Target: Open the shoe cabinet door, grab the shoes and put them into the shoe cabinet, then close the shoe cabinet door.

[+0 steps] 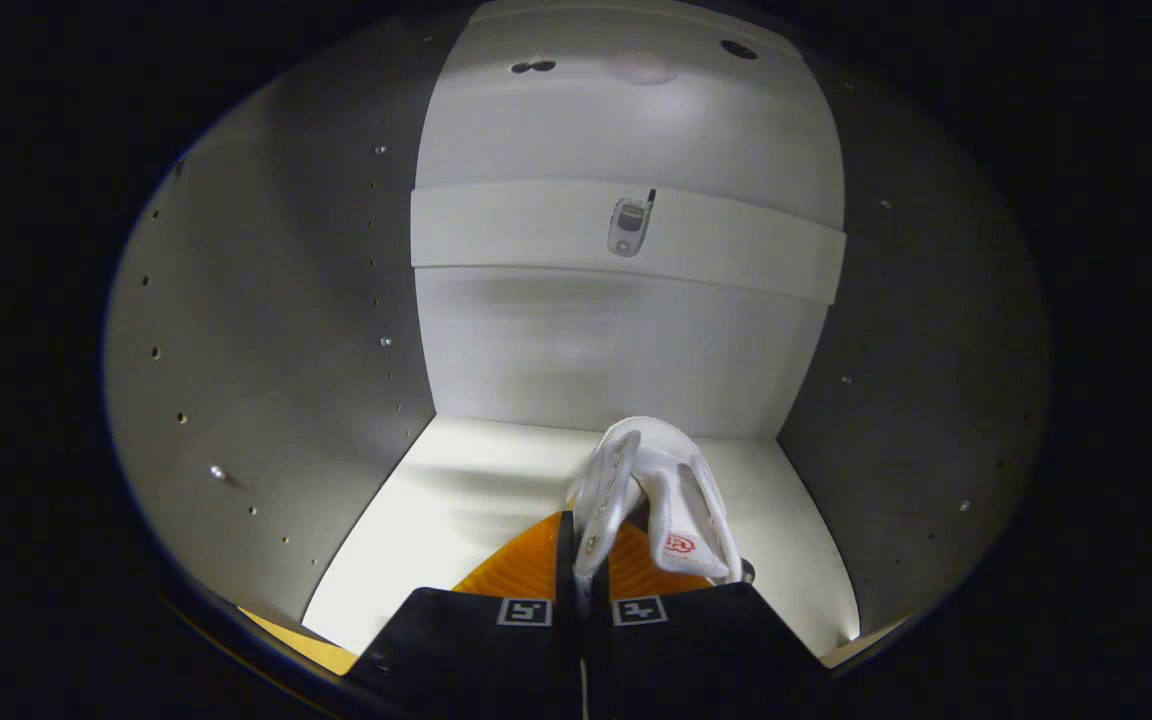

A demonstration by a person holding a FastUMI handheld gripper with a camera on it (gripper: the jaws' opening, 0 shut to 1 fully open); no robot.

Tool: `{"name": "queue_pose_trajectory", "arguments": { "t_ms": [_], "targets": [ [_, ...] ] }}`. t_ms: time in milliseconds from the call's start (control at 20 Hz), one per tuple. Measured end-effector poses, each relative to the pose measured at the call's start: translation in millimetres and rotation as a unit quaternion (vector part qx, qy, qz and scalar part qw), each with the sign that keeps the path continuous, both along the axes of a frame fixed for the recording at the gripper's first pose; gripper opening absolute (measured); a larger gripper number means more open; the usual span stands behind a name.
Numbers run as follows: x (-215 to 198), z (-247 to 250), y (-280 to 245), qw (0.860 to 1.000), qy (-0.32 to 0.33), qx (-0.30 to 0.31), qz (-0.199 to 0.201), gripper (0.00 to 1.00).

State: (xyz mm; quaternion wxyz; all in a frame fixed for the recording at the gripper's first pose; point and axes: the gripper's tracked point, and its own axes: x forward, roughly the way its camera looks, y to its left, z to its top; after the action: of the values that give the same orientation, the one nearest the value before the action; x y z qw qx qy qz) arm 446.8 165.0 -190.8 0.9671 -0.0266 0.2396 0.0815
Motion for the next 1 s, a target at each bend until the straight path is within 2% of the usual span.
{"name": "queue_pose_trajectory", "arguments": {
  "t_ms": [300,500,800,950,1000],
  "targets": [
    [10,-19,7,0.999,0.007,-0.039,0.002,0.07],
    [4,-21,8,0.999,0.025,-0.026,-0.012,0.12],
    [-11,-19,6,0.999,0.04,-0.011,-0.009,0.31],
    [-22,-8,4,0.999,0.037,0.009,-0.007,0.36],
    [-28,-2,7,0.999,0.036,0.021,-0.002,0.47]
  ]
}}
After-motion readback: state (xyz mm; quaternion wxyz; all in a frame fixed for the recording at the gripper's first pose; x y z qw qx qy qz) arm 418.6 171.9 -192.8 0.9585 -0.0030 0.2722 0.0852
